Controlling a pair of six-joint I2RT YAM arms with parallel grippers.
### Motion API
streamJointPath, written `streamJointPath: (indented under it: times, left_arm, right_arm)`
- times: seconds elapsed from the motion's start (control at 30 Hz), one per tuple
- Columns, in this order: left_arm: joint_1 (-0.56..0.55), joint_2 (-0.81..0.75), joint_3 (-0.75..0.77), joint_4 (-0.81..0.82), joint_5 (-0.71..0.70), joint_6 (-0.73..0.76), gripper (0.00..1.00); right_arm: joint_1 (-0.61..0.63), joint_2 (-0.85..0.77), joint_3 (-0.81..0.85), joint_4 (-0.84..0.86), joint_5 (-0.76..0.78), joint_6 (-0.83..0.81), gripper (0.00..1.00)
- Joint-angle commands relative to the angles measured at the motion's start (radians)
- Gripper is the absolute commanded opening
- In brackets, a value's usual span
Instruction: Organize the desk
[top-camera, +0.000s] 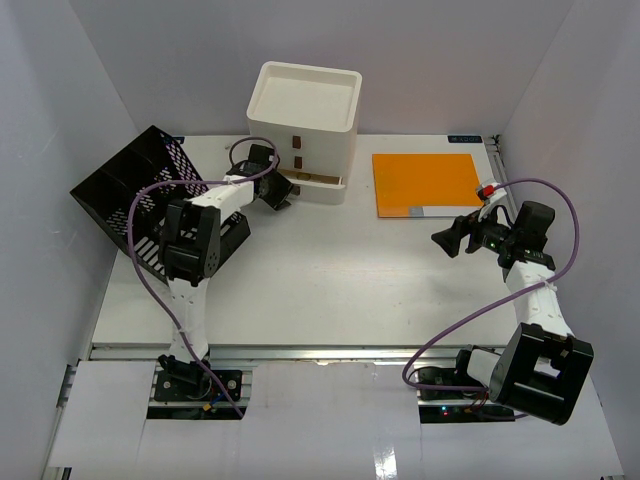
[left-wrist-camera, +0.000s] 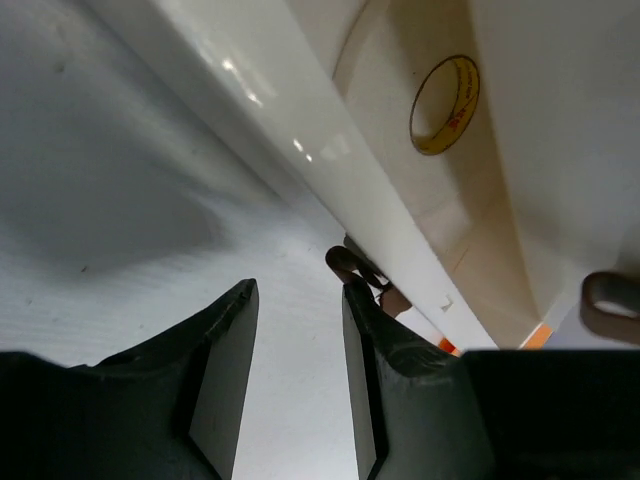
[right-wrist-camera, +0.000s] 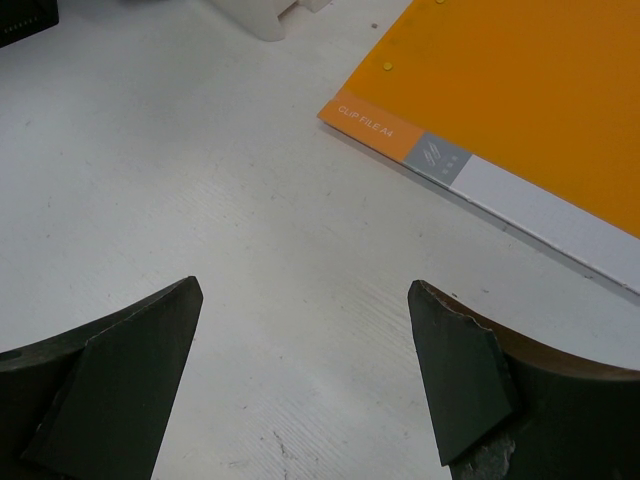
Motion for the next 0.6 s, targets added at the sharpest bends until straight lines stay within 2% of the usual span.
streamJointPath:
  times: [0.0,0.1,0.17,0.5,0.57]
  left_arm:
    - [0.007,0.024,0.086,0.025,-0.019,-0.046,0.51]
    - [0.011,0.046,0.112,0.032,-0.018,-0.059,0.52]
    - [0.014,0.058,0.132,0.037,-0.015,-0.059,0.57]
    - [0.032,0.075,0.183,0.056,0.016,-0.055,0.59]
    - [0.035,0.069,0.174,0.067,0.024,-0.059,0.62]
  right_arm:
    - [-0.005,0.006,0.004,0.021,-0.001,-0.016,0.90]
    - [-0.005,0.008,0.004,0.021,-0.001,-0.018,0.90]
    - [-0.005,0.010,0.004,0.021,0.000,-0.018,0.90]
    - [-0.013,0.014,0.000,0.015,-0.007,-0.034,0.90]
    - [-0.016,0.015,-0.001,0.015,-0.008,-0.035,0.90]
